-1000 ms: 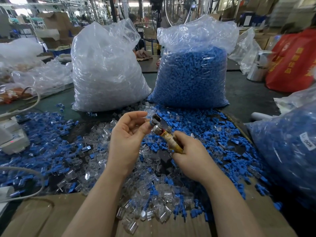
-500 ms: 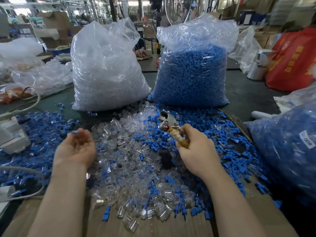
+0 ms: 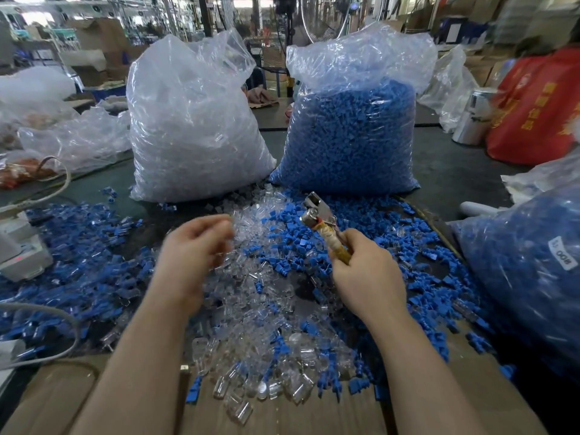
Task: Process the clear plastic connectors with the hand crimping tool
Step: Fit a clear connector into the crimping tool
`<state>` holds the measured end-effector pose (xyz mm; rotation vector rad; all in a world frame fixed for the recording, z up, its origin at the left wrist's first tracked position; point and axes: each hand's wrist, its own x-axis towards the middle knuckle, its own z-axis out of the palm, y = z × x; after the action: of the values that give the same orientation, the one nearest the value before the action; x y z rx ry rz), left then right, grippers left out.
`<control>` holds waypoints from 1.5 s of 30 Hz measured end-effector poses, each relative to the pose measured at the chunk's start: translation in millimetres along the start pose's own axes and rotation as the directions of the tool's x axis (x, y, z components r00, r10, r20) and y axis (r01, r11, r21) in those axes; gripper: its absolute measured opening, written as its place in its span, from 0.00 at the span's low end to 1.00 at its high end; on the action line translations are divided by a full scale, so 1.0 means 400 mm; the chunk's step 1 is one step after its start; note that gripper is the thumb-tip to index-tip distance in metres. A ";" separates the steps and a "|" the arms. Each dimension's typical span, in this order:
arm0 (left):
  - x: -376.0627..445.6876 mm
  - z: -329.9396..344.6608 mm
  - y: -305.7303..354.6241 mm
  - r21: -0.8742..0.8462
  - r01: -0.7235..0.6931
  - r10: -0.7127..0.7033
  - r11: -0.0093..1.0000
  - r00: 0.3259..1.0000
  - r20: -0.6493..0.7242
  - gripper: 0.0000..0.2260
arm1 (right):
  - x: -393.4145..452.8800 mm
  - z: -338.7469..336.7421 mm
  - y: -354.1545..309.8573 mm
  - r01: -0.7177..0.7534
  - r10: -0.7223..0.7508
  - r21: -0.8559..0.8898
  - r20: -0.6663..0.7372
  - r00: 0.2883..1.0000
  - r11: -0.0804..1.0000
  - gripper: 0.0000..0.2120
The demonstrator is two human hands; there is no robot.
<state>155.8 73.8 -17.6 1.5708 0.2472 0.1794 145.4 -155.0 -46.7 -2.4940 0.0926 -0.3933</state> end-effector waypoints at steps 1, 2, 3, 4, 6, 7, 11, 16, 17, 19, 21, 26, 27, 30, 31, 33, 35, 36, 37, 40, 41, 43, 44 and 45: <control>-0.013 0.029 -0.007 0.227 -0.111 0.092 0.968 0.991 0.096 0.05 | 0.000 0.001 0.000 -0.008 0.008 0.007 0.003 1.000 1.000 0.04; -0.025 0.057 -0.015 0.376 -0.210 0.145 0.903 0.970 0.194 0.06 | 0.000 0.001 0.000 -0.017 0.017 0.018 0.007 1.000 1.000 0.05; -0.034 0.081 -0.024 0.470 -0.290 0.171 0.834 0.945 0.280 0.08 | 0.000 0.002 0.000 -0.025 0.024 0.032 0.009 1.000 0.999 0.06; -0.040 0.099 -0.034 0.551 -0.362 0.189 0.752 0.919 0.345 0.09 | 0.000 0.002 0.000 -0.029 0.028 0.044 0.007 1.000 0.999 0.07; -0.042 0.118 -0.053 0.701 -0.479 0.220 0.528 0.875 0.432 0.12 | -0.001 0.003 -0.003 -0.027 0.027 0.057 0.000 1.000 0.998 0.08; -0.040 0.121 -0.061 0.741 -0.515 0.225 0.431 0.857 0.464 0.14 | -0.001 0.003 -0.004 -0.023 0.023 0.064 -0.002 1.000 0.998 0.08; -0.037 0.120 -0.066 0.777 -0.558 0.260 0.292 0.828 0.498 0.16 | -0.004 0.005 -0.009 -0.016 0.015 0.092 0.020 1.000 0.996 0.08; -0.036 0.119 -0.061 0.814 -0.519 0.269 0.261 0.849 0.454 0.11 | -0.006 0.009 -0.013 -0.005 0.001 0.098 0.039 0.999 0.995 0.07; -0.036 0.117 -0.061 0.818 -0.514 0.265 0.260 0.852 0.451 0.09 | -0.005 0.009 -0.014 -0.002 -0.003 0.103 0.041 0.999 0.995 0.06; -0.034 0.116 -0.063 0.822 -0.519 0.267 0.234 0.847 0.459 0.06 | -0.005 0.010 -0.016 -0.002 -0.003 0.120 0.043 0.999 0.993 0.07; -0.033 0.116 -0.070 0.813 -0.501 0.281 0.297 0.859 0.427 0.03 | -0.004 0.011 -0.018 -0.007 0.000 0.146 0.049 0.999 0.989 0.08; -0.042 0.132 -0.048 0.366 -0.296 0.182 0.882 0.931 0.316 0.05 | 0.001 0.015 -0.026 -0.037 0.012 0.296 0.089 0.996 0.955 0.11; -0.047 0.136 -0.040 0.263 -0.265 0.166 0.927 0.923 0.346 0.05 | 0.002 0.015 -0.026 -0.050 0.016 0.343 0.102 0.995 0.938 0.11; -0.061 0.142 -0.022 0.095 -0.262 0.202 0.960 0.890 0.409 0.05 | 0.002 0.011 -0.030 -0.081 0.019 0.482 0.132 0.991 0.872 0.13; -0.064 0.142 -0.019 0.071 -0.271 0.219 0.960 0.883 0.415 0.05 | 0.002 0.008 -0.032 -0.083 0.014 0.525 0.134 0.991 0.847 0.14; -0.066 0.141 -0.014 0.054 -0.292 0.244 0.955 0.874 0.419 0.06 | -0.001 0.000 -0.039 -0.069 -0.005 0.597 0.121 0.993 0.799 0.15; -0.069 0.139 -0.011 0.064 -0.321 0.267 0.945 0.870 0.416 0.06 | -0.005 -0.005 -0.044 -0.049 -0.022 0.651 0.101 0.995 0.758 0.15; -0.068 0.138 -0.010 0.078 -0.337 0.277 0.938 0.867 0.415 0.05 | -0.007 -0.007 -0.045 -0.046 -0.023 0.666 0.095 0.995 0.744 0.15; -0.067 0.137 -0.009 0.098 -0.355 0.285 0.930 0.863 0.416 0.06 | -0.008 -0.008 -0.045 -0.047 -0.021 0.676 0.092 0.996 0.735 0.15; -0.065 0.132 -0.012 0.169 -0.377 0.274 0.911 0.857 0.437 0.06 | -0.006 -0.009 -0.045 -0.072 -0.002 0.700 0.105 0.994 0.711 0.09; -0.063 0.130 -0.012 0.188 -0.373 0.259 0.909 0.857 0.446 0.05 | -0.005 -0.009 -0.044 -0.080 0.001 0.702 0.112 0.994 0.708 0.06; -0.059 0.124 -0.013 0.272 -0.374 0.220 0.887 0.859 0.463 0.05 | -0.003 -0.006 -0.043 -0.084 0.002 0.687 0.119 0.993 0.722 0.06; -0.055 0.120 -0.014 0.374 -0.391 0.194 0.841 0.863 0.466 0.07 | -0.003 -0.004 -0.041 -0.079 0.002 0.678 0.113 0.994 0.731 0.06; -0.051 0.116 -0.016 0.508 -0.417 0.163 0.753 0.867 0.470 0.09 | -0.003 -0.001 -0.040 -0.072 0.003 0.671 0.103 0.995 0.738 0.07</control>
<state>148.2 23.7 -23.9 2.2397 -0.3166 0.0162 143.6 -142.2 -37.3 -1.7718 -0.0383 -0.2294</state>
